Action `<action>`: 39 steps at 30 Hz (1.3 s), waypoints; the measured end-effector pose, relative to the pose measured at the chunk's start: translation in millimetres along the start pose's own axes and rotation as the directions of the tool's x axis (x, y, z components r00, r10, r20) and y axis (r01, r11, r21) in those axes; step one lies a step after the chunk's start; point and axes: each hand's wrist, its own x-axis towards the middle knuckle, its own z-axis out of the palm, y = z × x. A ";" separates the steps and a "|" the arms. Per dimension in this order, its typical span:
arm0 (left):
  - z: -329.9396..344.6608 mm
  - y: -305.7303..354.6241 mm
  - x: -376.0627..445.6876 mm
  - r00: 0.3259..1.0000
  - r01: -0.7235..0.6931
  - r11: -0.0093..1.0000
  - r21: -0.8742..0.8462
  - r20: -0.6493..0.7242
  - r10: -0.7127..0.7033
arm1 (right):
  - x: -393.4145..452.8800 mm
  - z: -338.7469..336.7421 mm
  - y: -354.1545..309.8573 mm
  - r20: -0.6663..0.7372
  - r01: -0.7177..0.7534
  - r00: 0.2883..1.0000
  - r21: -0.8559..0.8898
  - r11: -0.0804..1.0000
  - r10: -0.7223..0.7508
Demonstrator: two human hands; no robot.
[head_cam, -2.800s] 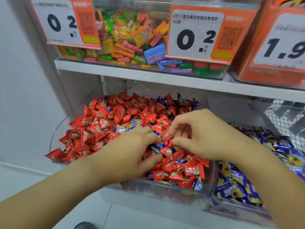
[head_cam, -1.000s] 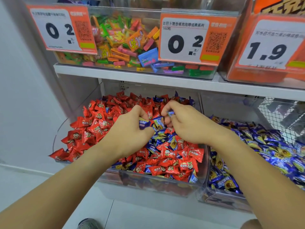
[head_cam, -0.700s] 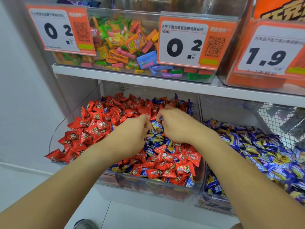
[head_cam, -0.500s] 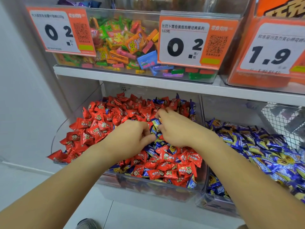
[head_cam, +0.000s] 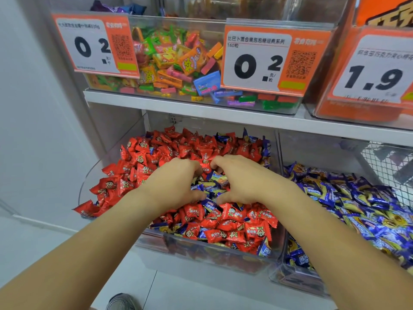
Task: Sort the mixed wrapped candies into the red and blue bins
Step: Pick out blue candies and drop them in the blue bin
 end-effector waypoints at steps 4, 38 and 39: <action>5.7 7.4 1.0 1.000 0.017 1.000 0.015 -0.009 -0.017 | 3.7 -0.1 1.2 -0.001 -0.001 1.000 -0.006 1.000 0.001; -17.8 -9.0 -23.3 0.962 0.103 0.583 -0.806 -0.069 -0.265 | -7.6 -12.7 -6.1 -0.236 0.185 0.969 0.511 0.840 -0.070; -17.9 -8.8 -23.6 0.966 0.114 0.573 -0.812 -0.045 -0.255 | -8.2 -12.6 -5.2 -0.234 0.192 0.969 0.500 0.845 -0.081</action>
